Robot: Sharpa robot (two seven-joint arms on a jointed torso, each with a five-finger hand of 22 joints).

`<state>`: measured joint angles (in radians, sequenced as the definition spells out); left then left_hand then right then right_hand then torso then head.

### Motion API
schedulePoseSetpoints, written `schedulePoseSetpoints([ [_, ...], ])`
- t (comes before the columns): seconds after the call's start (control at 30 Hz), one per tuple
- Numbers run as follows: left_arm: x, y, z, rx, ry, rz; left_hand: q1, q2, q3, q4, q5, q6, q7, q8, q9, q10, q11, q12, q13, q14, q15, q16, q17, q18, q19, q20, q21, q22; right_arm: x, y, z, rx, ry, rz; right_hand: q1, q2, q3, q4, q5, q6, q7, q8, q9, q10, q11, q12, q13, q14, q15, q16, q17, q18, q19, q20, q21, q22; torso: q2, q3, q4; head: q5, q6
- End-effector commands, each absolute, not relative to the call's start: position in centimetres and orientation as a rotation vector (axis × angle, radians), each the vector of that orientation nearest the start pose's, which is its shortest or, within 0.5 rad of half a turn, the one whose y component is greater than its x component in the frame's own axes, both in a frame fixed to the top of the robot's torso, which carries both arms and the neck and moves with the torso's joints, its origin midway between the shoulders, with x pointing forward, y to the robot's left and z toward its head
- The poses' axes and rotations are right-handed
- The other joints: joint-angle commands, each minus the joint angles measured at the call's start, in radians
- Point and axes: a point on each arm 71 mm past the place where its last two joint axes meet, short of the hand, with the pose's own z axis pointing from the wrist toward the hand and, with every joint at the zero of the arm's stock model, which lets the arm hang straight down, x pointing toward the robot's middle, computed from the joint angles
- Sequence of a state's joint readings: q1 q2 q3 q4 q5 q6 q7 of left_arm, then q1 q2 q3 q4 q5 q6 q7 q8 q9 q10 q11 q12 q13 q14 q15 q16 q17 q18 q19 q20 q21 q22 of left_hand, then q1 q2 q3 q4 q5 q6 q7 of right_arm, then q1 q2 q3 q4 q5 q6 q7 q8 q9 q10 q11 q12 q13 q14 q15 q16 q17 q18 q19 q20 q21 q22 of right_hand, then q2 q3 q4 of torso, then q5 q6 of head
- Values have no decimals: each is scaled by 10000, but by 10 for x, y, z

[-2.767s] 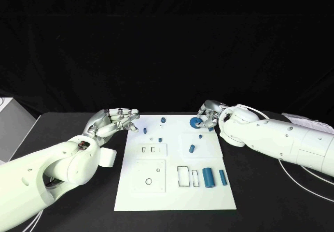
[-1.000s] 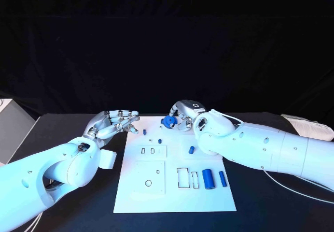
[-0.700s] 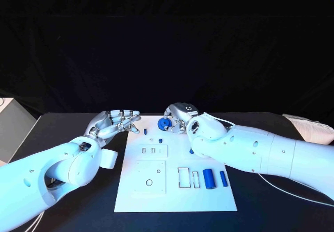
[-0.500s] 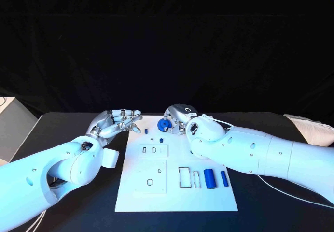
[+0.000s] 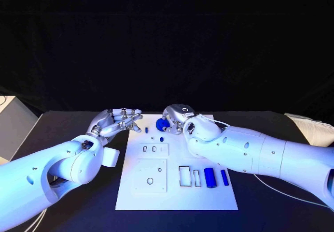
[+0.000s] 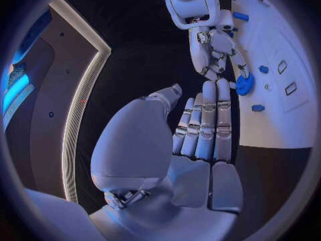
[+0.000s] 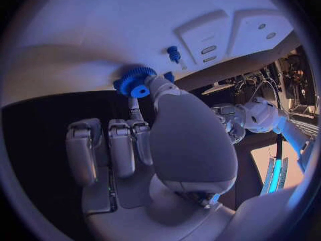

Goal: Assemble the parts on the task board

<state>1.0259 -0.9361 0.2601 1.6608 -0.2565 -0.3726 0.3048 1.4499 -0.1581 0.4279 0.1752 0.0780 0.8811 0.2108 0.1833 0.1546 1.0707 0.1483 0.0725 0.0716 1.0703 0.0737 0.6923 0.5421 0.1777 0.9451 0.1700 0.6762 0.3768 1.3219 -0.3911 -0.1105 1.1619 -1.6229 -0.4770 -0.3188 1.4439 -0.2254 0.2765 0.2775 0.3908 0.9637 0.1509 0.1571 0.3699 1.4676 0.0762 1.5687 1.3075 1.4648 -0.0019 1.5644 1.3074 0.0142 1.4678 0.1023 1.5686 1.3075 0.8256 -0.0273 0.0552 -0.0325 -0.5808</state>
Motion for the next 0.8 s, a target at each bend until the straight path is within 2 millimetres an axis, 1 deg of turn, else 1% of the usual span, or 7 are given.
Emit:
schedulePoseSetpoints([
  [0.03, 472, 222, -135, -9480, 13350, -15491, -60, 31, 46, 9, 6, 71, -10, 65, 16, 46, -7, -44, -8, -77, 9, 57, 14, 28, -84, -14, 61, 10, 550, -73, -148, -2306, 14129, 4621, 77, -38, 96, 5, -52, 25, 23, 23, -6, 1032, -54, 21, 2633, 1060, -7, 64, 2634, -142, 1030, -21, 22, 2633, -9, 7, -17, 26, -1],
  [0.3, 471, 222, -135, -9479, 13357, -15487, -60, 31, 46, 9, 6, 71, -10, 65, 16, 46, -7, -44, -8, -77, 9, 57, 14, 28, -84, -14, 61, 10, 553, -69, -151, -2397, 14280, 4526, -4, -107, 175, 15, -205, -87, 60, -41, -39, 1032, -22, 21, 2633, 1060, 18, 64, 2634, -142, 1030, -7, 22, 2633, 4, 5, -12, 13, -8],
  [0.5, 471, 222, -135, -9478, 13367, -15484, -60, 31, 46, 9, 6, 71, -10, 65, 16, 46, -7, -44, -8, -77, 9, 57, 14, 28, -84, -14, 61, 10, 554, -68, -153, -2411, 14408, 4531, -323, -166, 102, 81, -824, -311, 141, -189, -102, 1015, 59, 5, 2617, 1060, 95, 64, 2634, -142, 1030, 64, 22, 2633, 1, 11, -10, 30, -32],
  [0.53, 471, 222, -135, -9474, 13368, -15480, -60, 31, 46, 9, 6, 71, -10, 65, 16, 46, -7, -44, -8, -77, 9, 57, 14, 28, -84, -14, 61, 10, 554, -68, -153, -2395, 14433, 4540, -483, -155, -5, 94, -1045, -386, 162, -237, -119, 984, 80, -23, 2588, 1060, 116, 64, 2634, -142, 1030, 85, 22, 2633, 0, 11, -16, 33, -34],
  [0.6, 471, 222, -135, -9471, 13369, -15478, -60, 31, 46, 9, 6, 71, -10, 65, 16, 46, -7, -44, -8, -77, 9, 57, 14, 28, -84, -14, 61, 10, 555, -68, -153, -2364, 14465, 4569, -651, -110, -206, 99, -1488, -471, 186, -302, -138, 962, 105, -42, 2568, 1060, 141, 64, 2634, -142, 1030, 112, 22, 2633, -2, 11, -23, 34, -34],
  [0.63, 471, 222, -135, -9471, 13369, -15477, -60, 31, 46, 9, 6, 71, -10, 65, 16, 46, -7, -44, -8, -77, 9, 57, 14, 28, -84, -14, 61, 10, 555, -68, -153, -2345, 14495, 4594, -1012, 10, -444, 133, -1606, -492, 197, -332, -143, 951, 120, -52, 2558, 1060, 157, 64, 2634, -142, 1030, 130, 22, 2633, -4, 12, -27, 34, -34],
  [0.8, 472, 222, -135, -9472, 13369, -15473, -60, 31, 46, 9, 6, 71, -10, 65, 16, 46, -7, -44, -8, -77, 9, 57, 14, 28, -84, -14, 61, 10, 555, -68, -155, -2332, 14710, 4706, -1679, 273, -849, 157, -1394, -459, 193, -355, -138, 965, 121, -39, 2571, 1060, 162, 64, 2634, -142, 1030, 144, 22, 2633, -4, 13, -34, 36, -40],
])
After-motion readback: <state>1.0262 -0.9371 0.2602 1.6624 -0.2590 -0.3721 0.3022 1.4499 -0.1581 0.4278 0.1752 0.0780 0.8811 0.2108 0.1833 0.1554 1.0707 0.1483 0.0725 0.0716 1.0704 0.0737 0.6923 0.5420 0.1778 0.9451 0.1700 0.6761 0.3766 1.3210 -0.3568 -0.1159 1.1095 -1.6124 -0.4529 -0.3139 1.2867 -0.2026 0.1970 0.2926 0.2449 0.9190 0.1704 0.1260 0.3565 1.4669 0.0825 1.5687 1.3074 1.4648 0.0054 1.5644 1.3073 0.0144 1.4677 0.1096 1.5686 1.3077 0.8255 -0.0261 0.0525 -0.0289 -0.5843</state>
